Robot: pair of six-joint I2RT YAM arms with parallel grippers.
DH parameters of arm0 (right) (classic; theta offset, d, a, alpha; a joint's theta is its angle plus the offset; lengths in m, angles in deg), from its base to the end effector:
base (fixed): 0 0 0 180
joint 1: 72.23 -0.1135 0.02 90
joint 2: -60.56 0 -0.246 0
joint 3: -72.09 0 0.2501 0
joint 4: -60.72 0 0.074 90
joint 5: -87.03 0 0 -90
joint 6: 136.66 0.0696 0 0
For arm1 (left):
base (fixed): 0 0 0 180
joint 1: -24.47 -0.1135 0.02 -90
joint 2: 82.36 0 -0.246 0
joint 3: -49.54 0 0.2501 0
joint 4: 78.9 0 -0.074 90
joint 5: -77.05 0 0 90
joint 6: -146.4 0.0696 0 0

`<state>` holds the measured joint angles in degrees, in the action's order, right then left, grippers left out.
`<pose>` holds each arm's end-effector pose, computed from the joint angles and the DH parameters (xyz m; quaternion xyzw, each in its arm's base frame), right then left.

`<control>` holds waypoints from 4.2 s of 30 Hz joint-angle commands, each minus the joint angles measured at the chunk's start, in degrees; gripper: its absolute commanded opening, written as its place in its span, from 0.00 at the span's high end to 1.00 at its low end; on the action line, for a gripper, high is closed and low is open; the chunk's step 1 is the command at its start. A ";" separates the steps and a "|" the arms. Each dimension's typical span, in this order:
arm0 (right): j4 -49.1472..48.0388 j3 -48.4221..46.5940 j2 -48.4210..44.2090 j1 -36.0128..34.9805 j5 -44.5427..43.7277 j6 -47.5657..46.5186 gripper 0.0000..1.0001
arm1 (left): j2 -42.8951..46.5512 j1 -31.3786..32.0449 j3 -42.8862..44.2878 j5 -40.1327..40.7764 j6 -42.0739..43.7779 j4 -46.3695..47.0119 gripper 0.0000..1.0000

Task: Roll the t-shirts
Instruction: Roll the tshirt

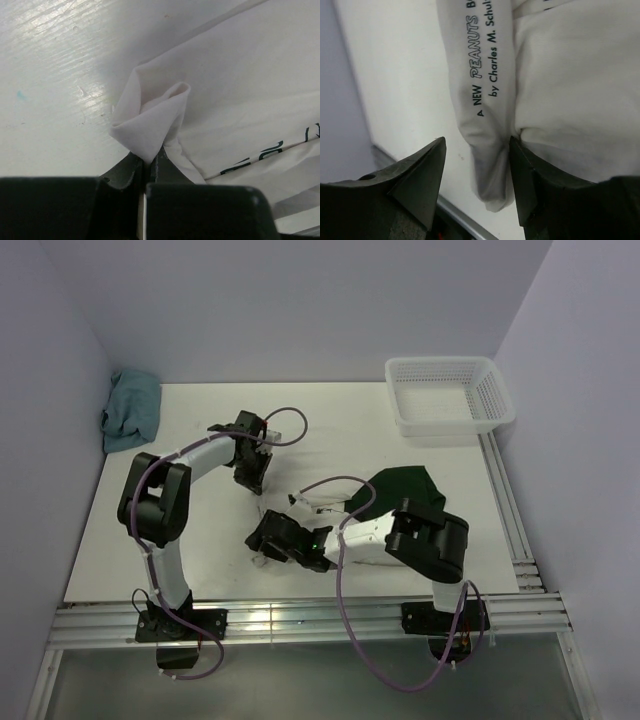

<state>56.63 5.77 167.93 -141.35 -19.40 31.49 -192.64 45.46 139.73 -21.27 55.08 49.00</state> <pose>0.1590 0.3616 0.0994 0.1333 0.8778 0.3880 0.2472 0.3548 -0.1469 0.1223 0.1794 0.9689 -0.1002 0.1376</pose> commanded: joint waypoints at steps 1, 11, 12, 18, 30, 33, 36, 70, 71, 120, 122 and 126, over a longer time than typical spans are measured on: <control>27.17 -7.64 -1.20 -1.80 -8.61 -2.65 0.38 | -0.46 0.71 2.87 6.64 -0.70 -1.59 1.00; 47.70 -21.56 -0.58 -5.93 -19.06 -4.84 0.37 | -2.48 3.09 5.34 8.05 -1.49 -3.79 1.00; 46.21 -21.38 -0.85 -6.02 -19.34 -5.81 0.38 | -2.57 3.18 5.42 7.97 -1.58 -3.97 1.00; 43.72 -28.57 3.18 -5.67 -22.67 -13.19 0.48 | -2.83 3.61 6.04 8.05 -1.58 -4.58 1.00; 43.82 -37.29 12.95 -4.44 -23.39 -16.27 0.53 | -3.01 3.79 6.39 8.05 -1.31 -5.29 1.00; 43.90 -36.94 13.83 -3.91 -22.34 -16.36 0.53 | -3.10 3.79 6.65 8.05 -1.31 -5.46 1.00; 44.17 -36.15 13.92 -3.91 -21.55 -15.40 0.53 | -3.10 3.79 6.74 8.05 -1.23 -5.46 1.00; 40.76 -24.30 12.62 -4.36 -11.62 -11.26 0.67 | -0.65 -3.23 20.81 -12.57 5.97 -12.76 0.35; 34.91 -22.02 11.38 -4.27 -11.00 -11.09 0.68 | -0.03 -3.85 19.85 -13.38 6.42 -12.85 0.35; -10.16 8.95 1.70 2.77 5.88 -5.46 0.44 | -1.96 -4.83 3.40 -6.11 -1.75 0.60 1.00; -5.87 7.11 1.70 1.28 4.92 -5.99 0.44 | -1.96 -3.77 3.93 -4.35 -1.93 0.16 1.00; 2.67 4.29 1.44 -1.45 2.11 -5.73 0.45 | -2.48 -2.98 5.16 -2.41 -2.11 -1.07 1.00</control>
<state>43.06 11.10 169.33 -138.88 -17.19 27.43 -196.14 42.56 143.01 -31.45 52.65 47.91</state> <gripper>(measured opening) 0.554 0.059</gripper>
